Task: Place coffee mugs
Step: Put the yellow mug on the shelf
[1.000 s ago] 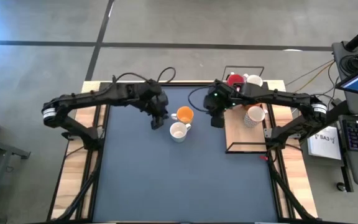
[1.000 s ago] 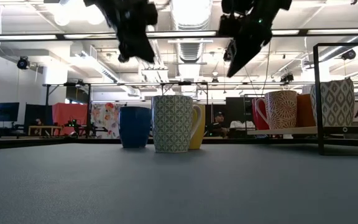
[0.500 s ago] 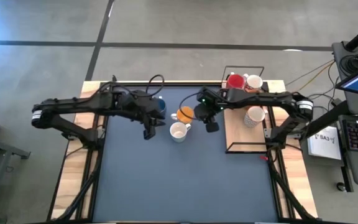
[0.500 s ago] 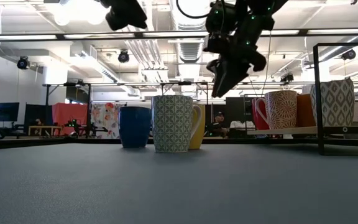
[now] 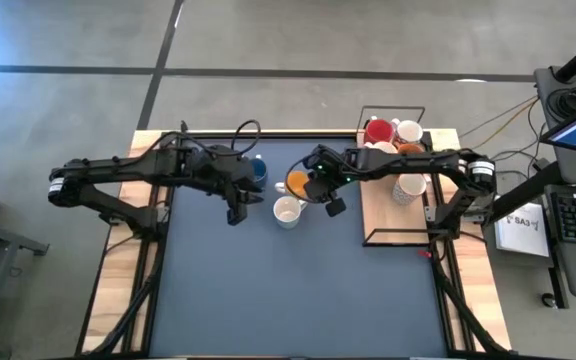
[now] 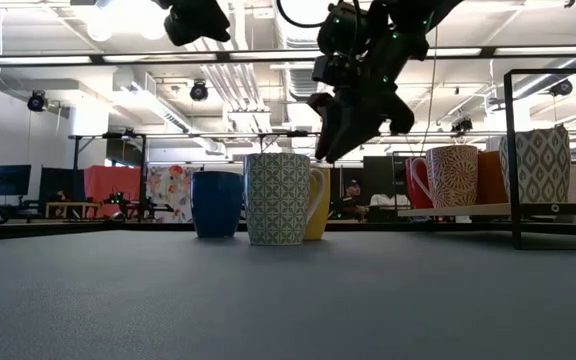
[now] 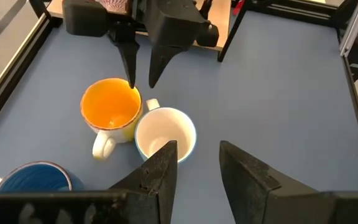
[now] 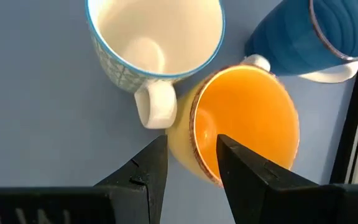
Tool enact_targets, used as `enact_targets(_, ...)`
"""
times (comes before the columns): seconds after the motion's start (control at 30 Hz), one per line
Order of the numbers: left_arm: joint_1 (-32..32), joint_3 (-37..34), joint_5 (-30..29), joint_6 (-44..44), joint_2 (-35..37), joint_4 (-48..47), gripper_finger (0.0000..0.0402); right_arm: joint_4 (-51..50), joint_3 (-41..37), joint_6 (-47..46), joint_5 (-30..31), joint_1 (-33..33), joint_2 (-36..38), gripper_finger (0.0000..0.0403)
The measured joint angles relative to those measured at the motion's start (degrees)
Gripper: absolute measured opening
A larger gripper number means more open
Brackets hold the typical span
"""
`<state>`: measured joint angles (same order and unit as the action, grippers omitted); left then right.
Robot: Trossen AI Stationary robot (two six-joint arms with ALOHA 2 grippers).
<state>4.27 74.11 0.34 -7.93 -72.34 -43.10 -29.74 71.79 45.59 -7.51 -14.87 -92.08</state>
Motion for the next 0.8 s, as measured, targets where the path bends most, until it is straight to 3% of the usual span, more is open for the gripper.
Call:
enact_targets(0.23, 0.0, 0.0, 0.0, 0.12, 0.02, -0.41, 0.0102, 0.43, -0.09, -0.48, 0.14, 0.0, -4.0, 0.0132)
enact_targets(0.43, 0.0, 0.0, 0.0, 0.54, 0.02, -0.93, 0.0102, 0.36, 0.3, 0.03, 4.52, 0.0, -5.88, 0.0118)
enact_targets(0.73, 0.0, 0.0, 0.0, 1.42, 0.02, -1.23, 0.0102, -0.78, 1.66, -1.48, 4.59, 0.0, -5.87, 0.002)
enact_targets(0.8, 0.0, 0.0, 0.0, 1.42, 0.02, -1.22, 0.0102, -1.38, 1.67, -2.05, 4.63, -0.06, -5.61, 0.0015)
